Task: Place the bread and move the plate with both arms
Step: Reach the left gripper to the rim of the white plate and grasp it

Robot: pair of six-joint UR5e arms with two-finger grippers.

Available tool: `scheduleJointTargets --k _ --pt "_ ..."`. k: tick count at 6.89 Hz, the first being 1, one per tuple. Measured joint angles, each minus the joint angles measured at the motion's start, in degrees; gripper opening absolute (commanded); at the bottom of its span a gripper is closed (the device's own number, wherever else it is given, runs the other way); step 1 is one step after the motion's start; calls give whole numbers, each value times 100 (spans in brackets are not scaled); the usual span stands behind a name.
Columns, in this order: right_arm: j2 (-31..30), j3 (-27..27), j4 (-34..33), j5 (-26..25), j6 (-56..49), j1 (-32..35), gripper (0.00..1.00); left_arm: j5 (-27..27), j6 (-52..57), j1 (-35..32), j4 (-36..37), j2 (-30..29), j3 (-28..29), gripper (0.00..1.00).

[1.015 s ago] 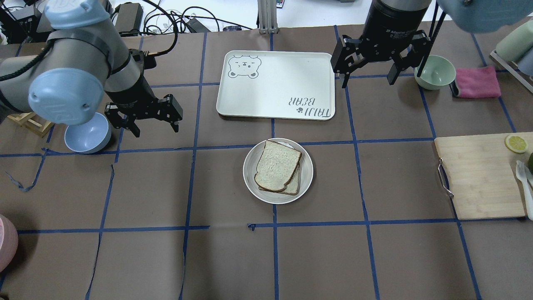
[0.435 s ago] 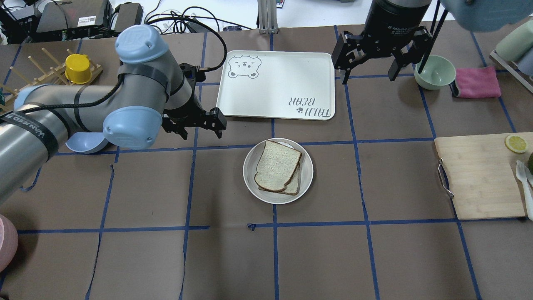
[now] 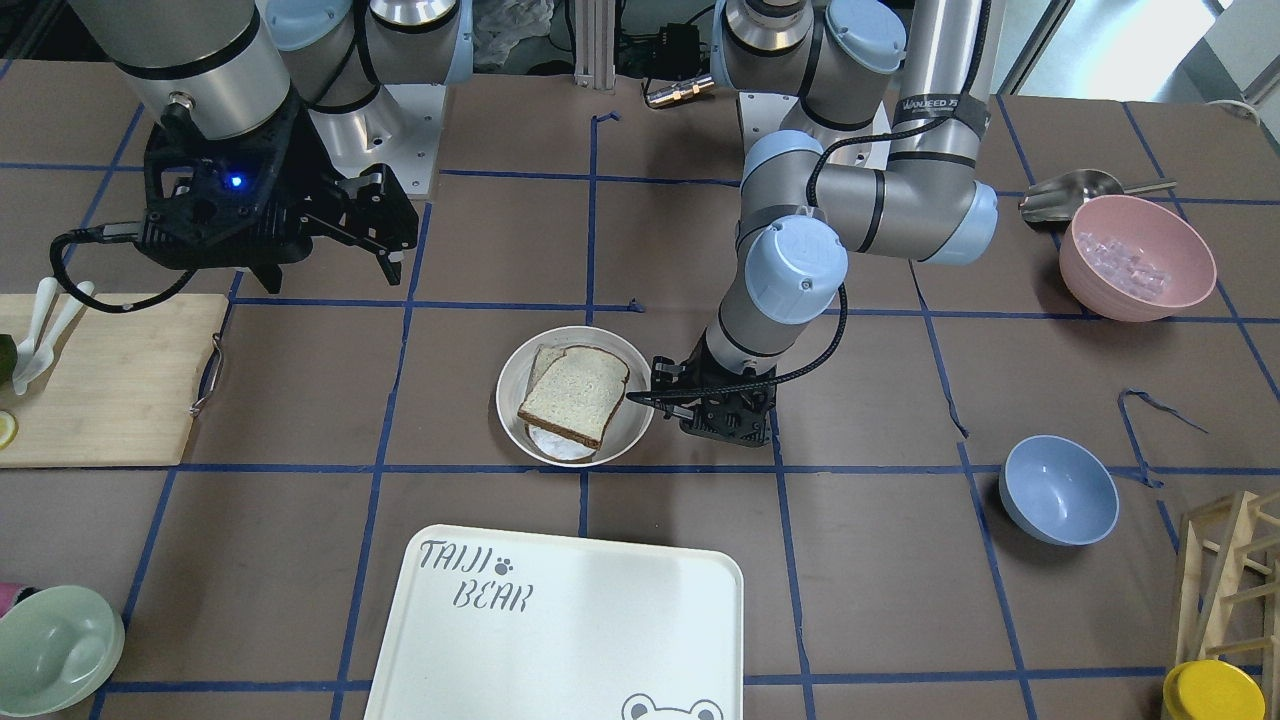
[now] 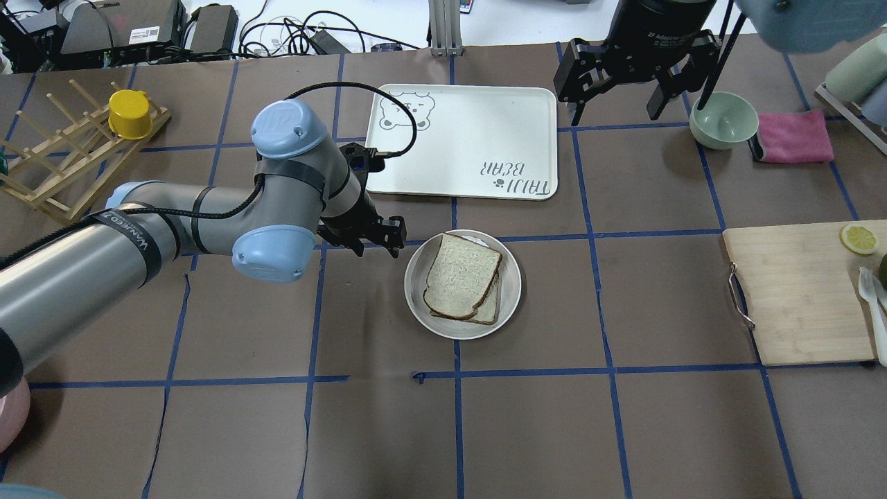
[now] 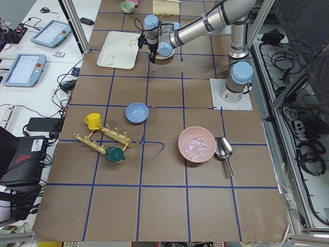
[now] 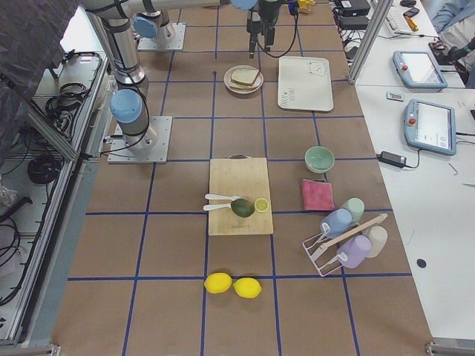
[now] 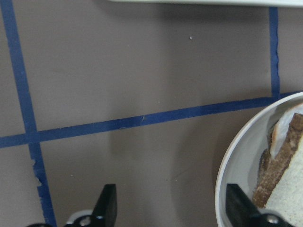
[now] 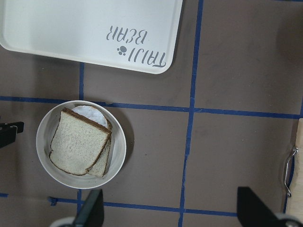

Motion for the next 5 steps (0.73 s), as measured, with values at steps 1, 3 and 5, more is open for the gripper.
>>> scheduleJointTargets --k 1,3,5 --pt "4 0 -5 -12 -19 -7 100 -87 25 -44 68 -118 -10 50" --pt "6 1 -8 -47 -55 -21 100 -384 64 -125 173 -253 -19 49" --pt "7 4 -15 -56 -64 -29 100 -461 70 -184 224 -311 -20 12"
